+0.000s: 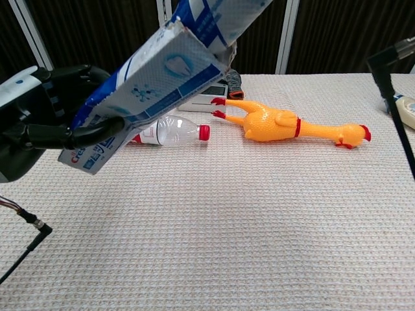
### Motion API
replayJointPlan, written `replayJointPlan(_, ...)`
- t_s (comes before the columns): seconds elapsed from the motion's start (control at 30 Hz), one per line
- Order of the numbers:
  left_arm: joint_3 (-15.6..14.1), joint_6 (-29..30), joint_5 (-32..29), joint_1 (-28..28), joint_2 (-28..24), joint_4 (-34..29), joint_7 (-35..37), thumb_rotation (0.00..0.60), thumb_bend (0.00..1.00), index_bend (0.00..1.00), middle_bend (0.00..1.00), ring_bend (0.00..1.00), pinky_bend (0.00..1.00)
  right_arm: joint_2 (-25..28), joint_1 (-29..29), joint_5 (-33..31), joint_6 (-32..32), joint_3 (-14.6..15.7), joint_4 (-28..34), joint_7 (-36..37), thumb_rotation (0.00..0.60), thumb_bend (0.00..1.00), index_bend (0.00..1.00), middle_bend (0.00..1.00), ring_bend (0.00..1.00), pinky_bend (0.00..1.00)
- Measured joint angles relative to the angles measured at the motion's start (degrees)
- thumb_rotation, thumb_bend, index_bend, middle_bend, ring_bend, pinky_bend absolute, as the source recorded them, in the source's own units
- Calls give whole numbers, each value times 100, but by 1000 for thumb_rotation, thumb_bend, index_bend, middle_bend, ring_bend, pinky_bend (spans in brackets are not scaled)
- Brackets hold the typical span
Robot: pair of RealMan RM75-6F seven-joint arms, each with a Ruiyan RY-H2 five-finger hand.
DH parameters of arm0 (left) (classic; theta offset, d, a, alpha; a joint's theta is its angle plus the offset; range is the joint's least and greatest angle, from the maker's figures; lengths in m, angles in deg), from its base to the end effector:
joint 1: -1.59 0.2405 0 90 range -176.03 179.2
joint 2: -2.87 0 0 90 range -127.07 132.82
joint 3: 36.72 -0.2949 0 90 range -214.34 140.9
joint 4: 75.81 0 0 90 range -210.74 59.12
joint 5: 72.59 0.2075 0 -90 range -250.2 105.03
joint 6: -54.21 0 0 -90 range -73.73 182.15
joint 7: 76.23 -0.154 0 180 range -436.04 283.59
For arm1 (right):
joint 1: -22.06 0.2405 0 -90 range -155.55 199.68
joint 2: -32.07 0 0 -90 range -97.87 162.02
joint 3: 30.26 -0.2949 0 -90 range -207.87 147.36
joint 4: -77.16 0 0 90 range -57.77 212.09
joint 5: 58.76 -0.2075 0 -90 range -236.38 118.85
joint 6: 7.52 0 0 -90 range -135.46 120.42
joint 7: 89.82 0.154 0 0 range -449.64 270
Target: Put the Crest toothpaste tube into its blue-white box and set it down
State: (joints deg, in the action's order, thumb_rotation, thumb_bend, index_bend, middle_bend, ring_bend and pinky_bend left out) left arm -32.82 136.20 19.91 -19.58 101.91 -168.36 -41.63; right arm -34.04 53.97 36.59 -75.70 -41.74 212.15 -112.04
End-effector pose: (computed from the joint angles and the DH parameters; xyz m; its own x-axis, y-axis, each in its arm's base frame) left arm -0.1637 0.2431 -0.0180 -0.6367 0.3381 0.6931 0.6496 -0.2491 0.7183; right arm -0.0340 -0.2272 0.1469 0.1407 -0.0570 0.9884 -0.6500 -0.7584 0.0488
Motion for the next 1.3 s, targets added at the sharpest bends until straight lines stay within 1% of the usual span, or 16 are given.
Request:
replayJointPlan(0.27,5,24,76,-56,187,16,191,600,311,485,465,215,215,-106,6,-104,-3,4,0,-193,600,352,541,573,240,0)
replayJointPlan(0.5,-13,-7,80,-85,231,33,152,600,311,485,465,215,215,-99,-41,-148,-43,48,0,-194,600,352,535,570,240,0)
replayJointPlan(0.57,-23,-1,72,-78,215,23,138,600,311,485,465,216,215,-59,-57,-153,-50,59,0,-188,600,352,490,545,232,0)
replayJointPlan(0.67,-28,16,59,-64,194,13,127,600,311,486,466,216,215,4,-68,-151,-38,78,0,-85,600,351,400,445,194,0)
replayJointPlan(0.73,-33,32,55,-53,191,10,125,600,311,486,466,216,215,99,-75,-127,-21,94,0,27,600,351,378,377,169,0)
replayJointPlan(0.83,-44,44,56,-45,193,12,149,600,311,486,466,216,215,200,-88,-107,3,114,0,40,600,351,350,306,143,0)
replayJointPlan(0.97,-58,58,64,-38,204,33,181,600,311,486,466,216,215,238,-91,-140,53,138,0,-18,600,351,337,273,123,0)
replayJointPlan(1.3,-87,111,69,-2,182,66,277,600,311,487,466,216,215,222,-69,-210,61,102,0,-76,600,350,337,249,102,0)
